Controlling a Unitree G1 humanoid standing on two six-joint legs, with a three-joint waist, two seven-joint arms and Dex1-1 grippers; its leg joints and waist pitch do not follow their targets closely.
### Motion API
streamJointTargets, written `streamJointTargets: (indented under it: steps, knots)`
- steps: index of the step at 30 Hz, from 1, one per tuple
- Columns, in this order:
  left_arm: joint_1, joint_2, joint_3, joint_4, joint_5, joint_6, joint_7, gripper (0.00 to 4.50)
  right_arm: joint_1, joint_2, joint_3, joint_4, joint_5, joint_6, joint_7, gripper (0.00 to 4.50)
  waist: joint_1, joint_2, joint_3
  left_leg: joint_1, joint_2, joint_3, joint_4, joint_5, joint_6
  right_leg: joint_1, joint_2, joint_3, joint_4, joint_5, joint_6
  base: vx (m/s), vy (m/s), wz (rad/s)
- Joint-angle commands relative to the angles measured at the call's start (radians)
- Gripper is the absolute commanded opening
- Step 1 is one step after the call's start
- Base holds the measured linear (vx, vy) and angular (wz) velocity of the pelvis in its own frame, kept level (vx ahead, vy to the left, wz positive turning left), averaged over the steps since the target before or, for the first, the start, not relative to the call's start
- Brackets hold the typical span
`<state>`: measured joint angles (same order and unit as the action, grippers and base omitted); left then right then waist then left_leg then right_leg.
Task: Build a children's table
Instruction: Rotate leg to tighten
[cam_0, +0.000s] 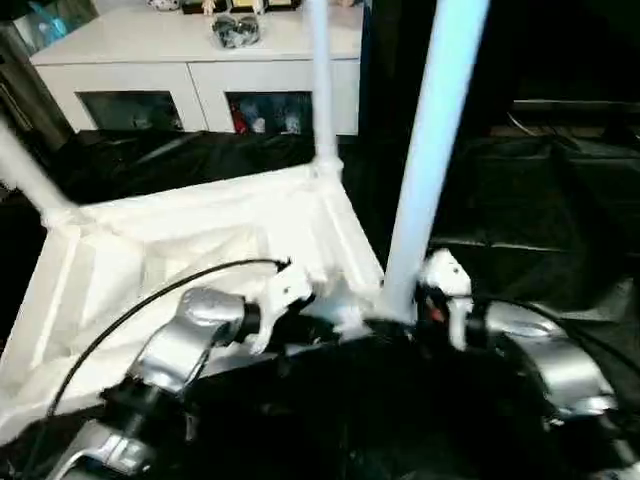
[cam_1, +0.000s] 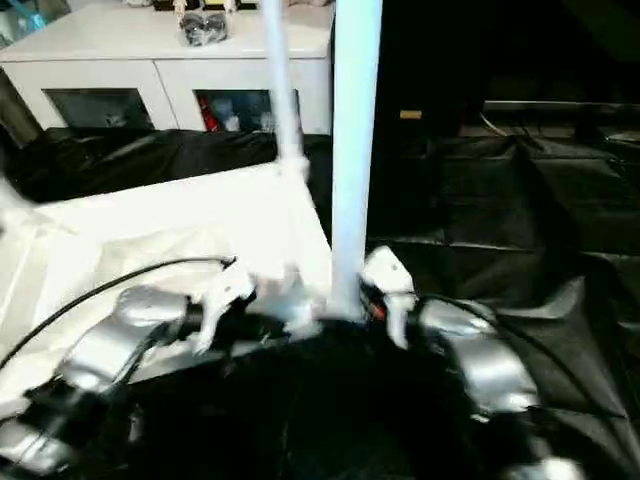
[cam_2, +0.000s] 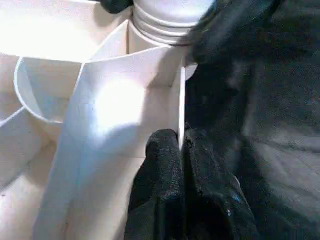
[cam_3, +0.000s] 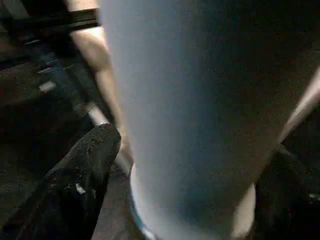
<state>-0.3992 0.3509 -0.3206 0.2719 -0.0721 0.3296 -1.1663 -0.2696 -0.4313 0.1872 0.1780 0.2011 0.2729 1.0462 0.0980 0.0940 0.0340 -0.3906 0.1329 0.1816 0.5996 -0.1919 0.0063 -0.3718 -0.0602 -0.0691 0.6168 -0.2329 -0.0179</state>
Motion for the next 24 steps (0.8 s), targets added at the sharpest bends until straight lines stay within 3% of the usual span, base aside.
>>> streamJointTargets:
  steps: [1, 4, 8, 14, 17, 18, 20, 21, 22, 24]
  knots:
    - [-0.008, -0.002, -0.002, -0.045, -0.036, -0.017, -0.023, 0.0, 0.013, 0.006, 0.062, -0.036, 0.026, 0.022, 0.068, 3.58, 0.002, -0.023, -0.049, 0.017, 0.116, -0.05, -0.071, -0.162, 0.115, 0.034, -0.119, 0.063, -0.072, -0.074, -0.225, 0.0, 0.0, 0.0]
    - [0.006, 0.019, 0.001, -0.062, -0.04, -0.013, -0.048, 0.0, 0.024, -0.009, 0.067, -0.064, 0.046, 0.043, 0.103, 3.34, 0.003, -0.021, -0.048, 0.021, 0.117, -0.051, -0.074, -0.174, 0.092, 0.031, -0.117, 0.064, -0.075, -0.109, -0.223, 0.0, 0.0, 0.0]
    - [0.024, 0.044, -0.003, -0.084, -0.053, -0.006, -0.069, 0.0, 0.036, -0.028, 0.073, -0.103, 0.075, 0.077, 0.137, 3.02, 0.004, -0.023, -0.051, 0.018, 0.116, -0.05, -0.07, -0.137, 0.106, 0.032, -0.117, 0.063, -0.066, -0.034, -0.232, 0.0, 0.0, 0.0]
    - [0.029, 0.029, -0.002, -0.09, -0.046, 0.004, -0.046, 0.0, 0.05, -0.014, 0.077, -0.108, 0.064, 0.079, 0.126, 2.72, 0.008, -0.025, -0.049, 0.02, 0.115, -0.049, -0.07, -0.148, 0.096, 0.031, -0.118, 0.063, -0.071, -0.071, -0.23, 0.0, 0.0, 0.0]
    - [0.009, -0.008, 0.009, -0.061, -0.024, 0.009, 0.025, 0.0, 0.05, 0.041, 0.058, -0.073, 0.04, 0.047, 0.025, 2.67, 0.006, -0.026, -0.047, 0.021, 0.114, -0.051, -0.072, -0.161, 0.08, 0.03, -0.118, 0.064, -0.073, -0.087, -0.231, 0.0, 0.0, 0.0]
    - [-0.007, -0.032, 0.016, -0.04, -0.015, 0.019, 0.071, 0.0, 0.04, 0.081, 0.047, -0.034, 0.0, 0.037, -0.073, 2.67, 0.002, -0.025, -0.045, 0.021, 0.113, -0.05, -0.074, -0.171, 0.072, 0.029, -0.117, 0.064, -0.076, -0.103, -0.229, 0.0, 0.0, 0.0]
    - [-0.021, -0.051, 0.021, -0.022, -0.007, 0.02, 0.105, 0.0, 0.032, 0.113, 0.038, -0.003, -0.027, 0.027, -0.146, 2.66, -0.004, -0.025, -0.04, 0.025, 0.109, -0.05, -0.077, -0.207, 0.047, 0.027, -0.12, 0.065, -0.085, -0.17, -0.226, 0.0, 0.0, 0.0]
    - [-0.039, -0.077, 0.024, 0.001, 0.004, 0.024, 0.146, 0.0, 0.019, 0.153, 0.022, 0.033, -0.042, 0.04, -0.226, 2.66, -0.007, -0.019, -0.041, 0.027, 0.109, -0.053, -0.079, -0.219, 0.027, 0.029, -0.119, 0.066, -0.084, -0.201, -0.218, 0.0, 0.0, 0.0]
    - [-0.05, -0.092, 0.026, 0.014, 0.01, 0.025, 0.17, 0.0, 0.013, 0.176, 0.013, 0.052, -0.047, 0.052, -0.268, 2.66, -0.014, -0.023, -0.04, 0.028, 0.11, -0.054, -0.081, -0.239, 0.017, 0.028, -0.117, 0.066, -0.088, -0.214, -0.213, 0.0, 0.0, 0.0]
    - [-0.084, -0.14, 0.035, 0.057, 0.026, 0.041, 0.246, 0.0, -0.008, 0.235, 0.002, 0.109, -0.074, 0.058, -0.379, 2.66, -0.021, -0.021, -0.036, 0.031, 0.106, -0.053, -0.084, -0.264, -0.003, 0.024, -0.117, 0.067, -0.092, -0.25, -0.208, 0.0, 0.0, 0.0]
